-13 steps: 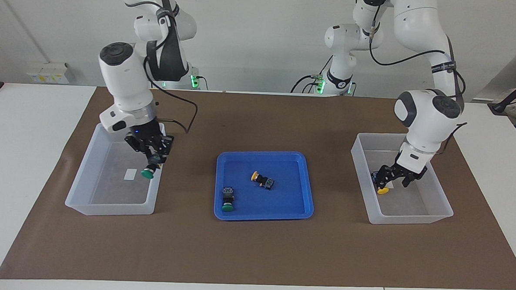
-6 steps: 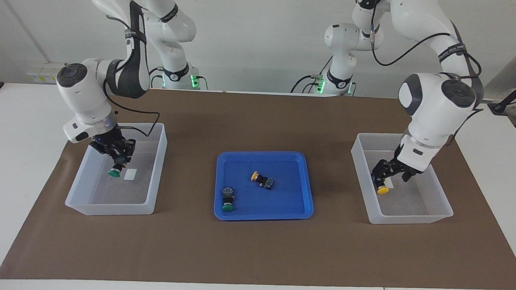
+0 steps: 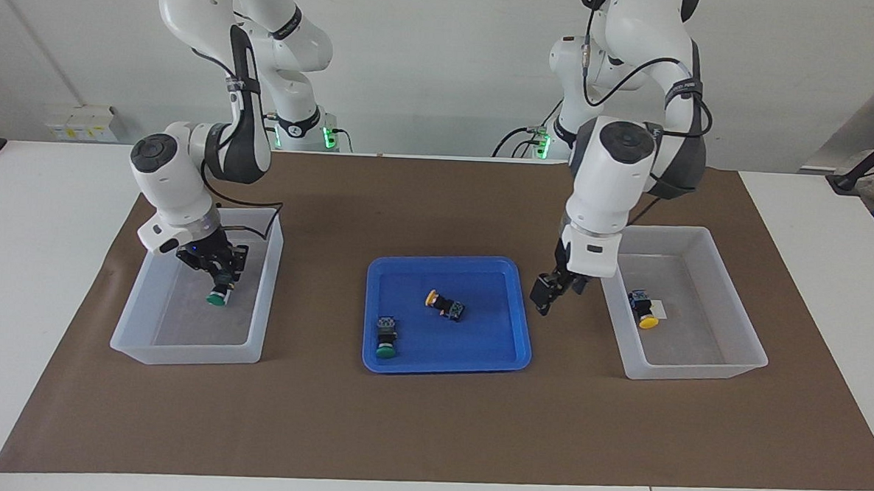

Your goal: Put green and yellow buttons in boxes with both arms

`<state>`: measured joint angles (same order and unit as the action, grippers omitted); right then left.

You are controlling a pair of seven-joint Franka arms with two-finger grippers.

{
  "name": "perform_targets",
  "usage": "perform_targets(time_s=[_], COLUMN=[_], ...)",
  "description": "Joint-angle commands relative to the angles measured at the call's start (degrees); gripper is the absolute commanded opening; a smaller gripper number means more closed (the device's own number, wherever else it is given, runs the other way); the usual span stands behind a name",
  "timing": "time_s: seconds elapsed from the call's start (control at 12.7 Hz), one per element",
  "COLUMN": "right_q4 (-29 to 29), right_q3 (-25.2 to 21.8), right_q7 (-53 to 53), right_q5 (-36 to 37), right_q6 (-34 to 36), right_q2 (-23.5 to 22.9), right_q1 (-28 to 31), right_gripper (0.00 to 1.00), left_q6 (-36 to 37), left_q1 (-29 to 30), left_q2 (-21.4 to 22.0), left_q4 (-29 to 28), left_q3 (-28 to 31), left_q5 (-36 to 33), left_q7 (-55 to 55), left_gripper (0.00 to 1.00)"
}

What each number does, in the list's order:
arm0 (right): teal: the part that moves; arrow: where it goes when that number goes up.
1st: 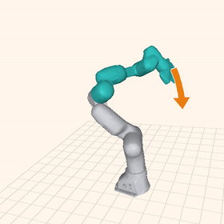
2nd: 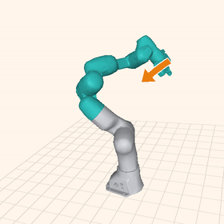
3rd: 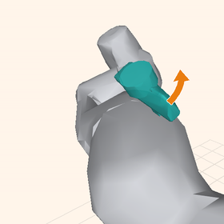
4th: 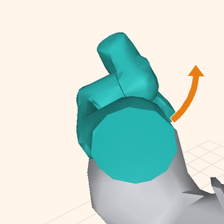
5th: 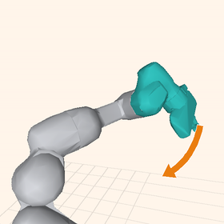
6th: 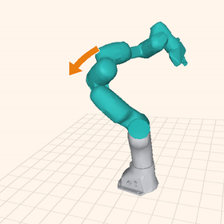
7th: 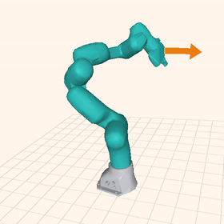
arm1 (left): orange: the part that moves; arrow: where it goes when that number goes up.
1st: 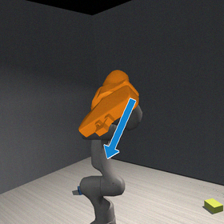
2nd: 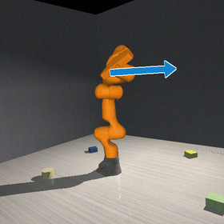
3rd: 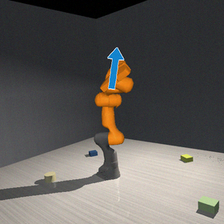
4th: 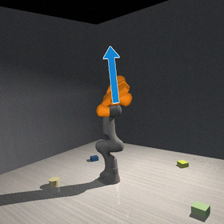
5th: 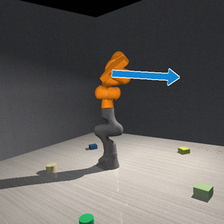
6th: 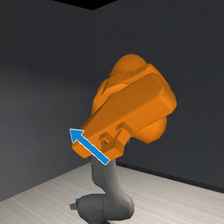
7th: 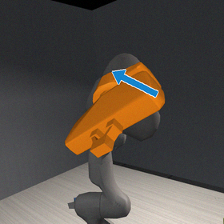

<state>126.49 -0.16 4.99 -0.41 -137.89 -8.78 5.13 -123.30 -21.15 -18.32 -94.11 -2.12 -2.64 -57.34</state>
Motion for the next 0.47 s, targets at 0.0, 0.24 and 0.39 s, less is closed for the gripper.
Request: perform_targets(time_s=[0.0, 0.24, 0.39], right_q4=[-1.0, -4.7, -8.9], right_q3=[0.3, 0.6, 2.7], right_q7=[1.5, 1.2, 0.4], right_q5=[-0.6, -0.6, -0.6], right_q6=[-0.7, -0.4, -0.2], right_q2=[0.8, 1.4, 0.9], right_q1=[0.0, -0.2, -0.2], right_gripper=[0.94, 1.00, 1.00], left_q6=[-5.9, -7.4, -10.9], left_q1=[-2.7, -6.9, -10.1], left_q2=[0.6, -1.0, -4.2], left_q4=[-3.6, -4.2, -4.2], left_q3=[0.8, 0.7, 0.8], left_q5=[-1.0, -1.0, -1.0], left_q7=[-8.8, -18.6, -26.6], left_gripper=[0.96, 0.96, 0.96])
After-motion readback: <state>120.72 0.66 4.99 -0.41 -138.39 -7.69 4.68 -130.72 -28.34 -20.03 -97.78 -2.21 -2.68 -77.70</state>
